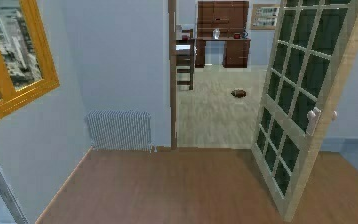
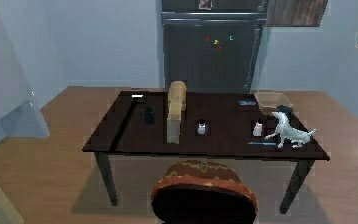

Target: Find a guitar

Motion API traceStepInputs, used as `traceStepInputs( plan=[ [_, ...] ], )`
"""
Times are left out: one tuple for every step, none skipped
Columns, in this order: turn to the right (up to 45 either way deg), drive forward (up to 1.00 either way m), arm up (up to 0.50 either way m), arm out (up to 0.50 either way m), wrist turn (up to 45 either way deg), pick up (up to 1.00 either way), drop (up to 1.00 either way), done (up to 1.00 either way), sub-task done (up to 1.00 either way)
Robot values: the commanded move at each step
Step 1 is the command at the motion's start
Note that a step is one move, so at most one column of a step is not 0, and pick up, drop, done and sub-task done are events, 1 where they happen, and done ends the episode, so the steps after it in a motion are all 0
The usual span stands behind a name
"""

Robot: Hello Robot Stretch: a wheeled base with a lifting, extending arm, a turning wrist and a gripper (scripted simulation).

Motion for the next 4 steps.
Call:
traceStepInputs(
  plan=[
    [6.0, 0.0, 0.0, 0.0, 0.0, 0.0, 0.0, 0.0, 0.0],
    [0.0, 1.0, 0.0, 0.0, 0.0, 0.0, 0.0, 0.0, 0.0],
    [3.0, 0.0, 0.0, 0.0, 0.0, 0.0, 0.0, 0.0, 0.0],
    [3.0, 0.0, 0.0, 0.0, 0.0, 0.0, 0.0, 0.0, 0.0]
  ],
)
